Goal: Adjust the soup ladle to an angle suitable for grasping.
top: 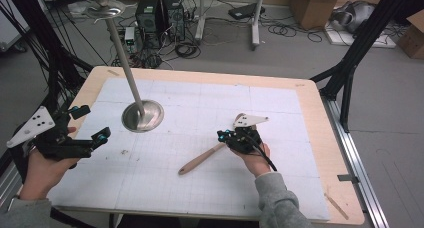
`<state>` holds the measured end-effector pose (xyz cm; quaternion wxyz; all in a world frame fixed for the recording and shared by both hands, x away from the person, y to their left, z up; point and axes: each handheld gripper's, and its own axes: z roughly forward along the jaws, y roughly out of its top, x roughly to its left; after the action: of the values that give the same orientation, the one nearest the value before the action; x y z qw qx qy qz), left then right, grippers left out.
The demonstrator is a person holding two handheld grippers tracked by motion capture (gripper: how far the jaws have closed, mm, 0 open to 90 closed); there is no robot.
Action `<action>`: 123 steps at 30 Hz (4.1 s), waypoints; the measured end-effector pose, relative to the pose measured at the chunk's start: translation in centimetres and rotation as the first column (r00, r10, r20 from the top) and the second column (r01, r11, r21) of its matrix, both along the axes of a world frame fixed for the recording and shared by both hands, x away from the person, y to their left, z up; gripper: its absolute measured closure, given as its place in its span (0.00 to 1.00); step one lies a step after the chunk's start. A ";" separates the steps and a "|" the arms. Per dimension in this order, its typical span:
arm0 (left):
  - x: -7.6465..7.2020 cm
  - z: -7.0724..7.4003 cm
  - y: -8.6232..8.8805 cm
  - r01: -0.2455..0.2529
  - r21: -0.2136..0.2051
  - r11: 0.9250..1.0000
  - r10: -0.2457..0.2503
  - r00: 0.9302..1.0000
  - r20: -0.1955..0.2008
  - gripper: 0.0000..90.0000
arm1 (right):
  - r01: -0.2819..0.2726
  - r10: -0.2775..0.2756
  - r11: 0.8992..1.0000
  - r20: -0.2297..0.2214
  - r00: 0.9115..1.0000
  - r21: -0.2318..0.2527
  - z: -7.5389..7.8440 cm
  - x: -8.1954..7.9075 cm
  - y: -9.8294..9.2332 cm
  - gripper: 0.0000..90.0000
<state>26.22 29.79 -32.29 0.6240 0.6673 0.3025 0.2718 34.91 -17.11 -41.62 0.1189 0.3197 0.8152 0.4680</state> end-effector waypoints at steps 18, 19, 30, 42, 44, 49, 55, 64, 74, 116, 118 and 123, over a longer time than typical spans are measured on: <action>-0.1 -0.4 0.6 -0.013 -0.007 1.000 0.013 1.000 -0.015 0.02 | 0.063 -0.067 0.997 -0.117 0.991 -0.042 -2.5 3.6 0.4 1.00; -0.1 -0.4 0.6 -0.014 -0.009 1.000 0.014 1.000 -0.017 0.02 | 0.063 -0.068 0.997 -0.125 0.990 -0.050 -2.6 3.8 0.6 1.00; 0.1 -0.7 0.5 -0.014 0.000 1.000 0.014 0.999 -0.029 0.02 | 0.083 -0.101 0.990 -0.161 0.982 -0.112 -3.2 4.6 1.0 1.00; 0.0 -0.7 0.7 -0.019 -0.006 1.000 0.019 0.999 -0.027 0.02 | 0.088 -0.116 0.985 -0.193 0.974 -0.152 -2.8 4.4 0.7 1.00; -0.1 -0.7 0.8 -0.018 -0.009 1.000 0.018 0.999 -0.027 0.02 | 0.087 -0.118 0.983 -0.196 0.974 -0.159 -2.7 4.4 0.6 1.00; -0.2 -0.6 1.0 -0.022 -0.010 1.000 0.022 0.999 -0.025 0.02 | 0.089 -0.122 0.983 -0.206 0.971 -0.162 -2.7 4.2 0.5 1.00; -0.3 -0.5 1.1 -0.024 -0.016 1.000 0.023 0.999 -0.022 0.02 | 0.086 -0.122 0.983 -0.226 0.967 -0.164 -2.3 3.9 0.2 1.00; -0.3 -0.4 1.0 -0.019 -0.017 1.000 0.019 1.000 -0.022 0.02 | 0.082 -0.122 0.981 -0.228 0.966 -0.177 -2.3 3.8 0.0 1.00; -0.4 -0.2 1.2 -0.020 -0.022 1.000 0.019 1.000 -0.018 0.02 | 0.086 -0.130 0.978 -0.230 0.964 -0.189 -2.3 3.6 -0.3 1.00; 0.2 -0.2 0.3 0.006 -0.015 1.000 -0.006 1.000 -0.020 0.02 | 0.111 -0.163 0.972 -0.249 0.955 -0.209 -2.0 2.3 -2.9 1.00; 0.3 -0.2 0.2 0.007 -0.015 1.000 -0.007 1.000 -0.020 0.02 | 0.165 -0.212 0.962 -0.214 0.954 -0.219 -2.0 2.9 -3.4 1.00; 0.4 -0.3 0.2 0.006 -0.012 1.000 -0.006 1.000 -0.023 0.02 | 0.201 -0.251 0.952 -0.212 0.944 -0.233 -2.1 3.5 -3.6 1.00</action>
<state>26.61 29.98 -32.58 0.6253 0.6674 0.3095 0.2604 38.44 -20.73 -43.69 0.1059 0.4512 0.8258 0.3214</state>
